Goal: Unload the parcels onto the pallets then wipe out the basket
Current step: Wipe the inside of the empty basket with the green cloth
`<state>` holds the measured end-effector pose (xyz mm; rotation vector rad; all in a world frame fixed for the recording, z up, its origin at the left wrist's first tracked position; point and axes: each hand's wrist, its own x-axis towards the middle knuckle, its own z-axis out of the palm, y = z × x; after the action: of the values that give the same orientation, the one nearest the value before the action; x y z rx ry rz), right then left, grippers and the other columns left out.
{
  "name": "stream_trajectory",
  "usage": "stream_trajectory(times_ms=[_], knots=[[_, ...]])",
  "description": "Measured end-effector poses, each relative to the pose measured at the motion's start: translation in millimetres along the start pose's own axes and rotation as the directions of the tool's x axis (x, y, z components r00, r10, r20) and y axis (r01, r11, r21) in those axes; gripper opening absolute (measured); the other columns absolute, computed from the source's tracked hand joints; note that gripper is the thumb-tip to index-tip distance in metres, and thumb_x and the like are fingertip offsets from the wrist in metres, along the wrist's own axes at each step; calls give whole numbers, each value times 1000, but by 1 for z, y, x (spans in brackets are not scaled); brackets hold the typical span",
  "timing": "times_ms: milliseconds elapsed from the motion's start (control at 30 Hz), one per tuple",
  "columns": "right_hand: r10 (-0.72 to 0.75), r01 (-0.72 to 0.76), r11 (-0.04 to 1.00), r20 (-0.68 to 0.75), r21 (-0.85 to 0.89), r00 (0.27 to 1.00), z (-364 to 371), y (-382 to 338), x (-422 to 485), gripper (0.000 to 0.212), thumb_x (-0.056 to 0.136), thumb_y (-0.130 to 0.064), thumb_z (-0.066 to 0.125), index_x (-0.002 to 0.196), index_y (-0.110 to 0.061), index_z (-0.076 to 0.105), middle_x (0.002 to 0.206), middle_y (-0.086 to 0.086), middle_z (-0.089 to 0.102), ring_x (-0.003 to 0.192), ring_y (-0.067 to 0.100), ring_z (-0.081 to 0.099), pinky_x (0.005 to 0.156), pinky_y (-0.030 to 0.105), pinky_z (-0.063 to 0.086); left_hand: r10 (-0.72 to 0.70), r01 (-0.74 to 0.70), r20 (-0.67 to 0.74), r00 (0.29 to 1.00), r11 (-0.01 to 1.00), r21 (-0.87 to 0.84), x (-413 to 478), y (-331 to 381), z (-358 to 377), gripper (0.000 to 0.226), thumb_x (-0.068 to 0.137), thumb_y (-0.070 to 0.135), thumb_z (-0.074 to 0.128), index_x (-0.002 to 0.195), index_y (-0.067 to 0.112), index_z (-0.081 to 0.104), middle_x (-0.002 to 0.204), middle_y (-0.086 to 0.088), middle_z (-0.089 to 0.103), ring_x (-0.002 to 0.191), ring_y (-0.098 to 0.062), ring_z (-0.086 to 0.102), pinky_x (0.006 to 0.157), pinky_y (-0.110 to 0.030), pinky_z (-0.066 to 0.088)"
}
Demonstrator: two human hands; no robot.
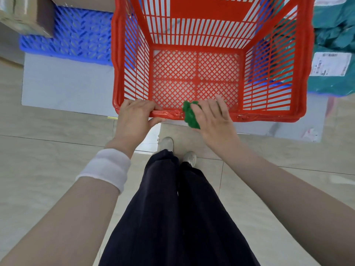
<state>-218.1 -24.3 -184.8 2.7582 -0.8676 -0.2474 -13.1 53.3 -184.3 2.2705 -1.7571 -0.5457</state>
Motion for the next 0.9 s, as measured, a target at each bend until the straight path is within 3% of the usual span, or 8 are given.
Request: stream_trajectory(times_ms=[267,433,500,600,733,800,833,900], knots=[[55,-61,995,81,79,995,12,33,-13,60,69,-40,75,113,-3,59,95,14,64,86,30,63,95,45,46,-12,11,-24,1000,1000,-23,0,0,2,27,78,37,65,93,15,68,88,-4,71,88,-28,61,79,-32,25],[-28,-65,879,186,472,982,3,44,-9,60,80,-33,65,127,1,50,122,20,58,112,33,54,106,41,28,-20,20,-16,1000,1000,-6,1,0,3,26,78,37,65,93,16,67,88,-4,71,88,-28,61,77,-31,24],[26,-159,739,209,655,978,-4,50,-8,47,87,-24,59,127,-2,50,121,16,57,111,29,51,100,31,25,-26,26,-15,1000,1000,-11,1,0,2,26,78,37,65,93,17,67,89,-4,71,88,-28,61,77,-31,23],[171,-338,375,294,863,941,-18,62,-8,27,93,-15,50,117,-3,51,98,8,54,90,18,48,76,21,31,-33,33,-15,999,999,-15,1,2,2,26,78,37,65,94,16,67,89,-5,71,88,-28,61,79,-31,24],[298,-396,-89,404,914,865,-32,96,-18,16,97,-20,42,111,-22,49,94,-7,57,84,2,55,71,7,45,-40,40,-14,999,999,-8,2,1,2,28,78,39,65,94,16,67,90,-5,71,88,-28,61,79,-30,24],[289,-382,-301,465,874,837,-36,114,-24,17,97,-23,41,108,-31,52,100,-10,61,85,-3,62,69,11,51,-44,44,-14,999,999,-2,2,1,4,30,78,40,64,95,15,67,89,-6,70,88,-28,61,79,-30,25],[279,-391,-326,483,861,830,-35,119,-27,18,97,-24,41,107,-32,53,101,-8,62,84,-2,63,67,13,52,-45,45,-15,999,999,0,2,0,4,30,78,40,64,95,15,67,89,-6,70,88,-29,61,80,-31,25],[268,-457,-166,486,874,832,-29,121,-30,19,96,-21,45,113,-26,52,105,1,60,89,6,61,72,15,52,-39,40,-24,999,999,4,2,0,4,30,78,40,64,95,15,67,89,-6,70,88,-29,61,79,-31,24]])
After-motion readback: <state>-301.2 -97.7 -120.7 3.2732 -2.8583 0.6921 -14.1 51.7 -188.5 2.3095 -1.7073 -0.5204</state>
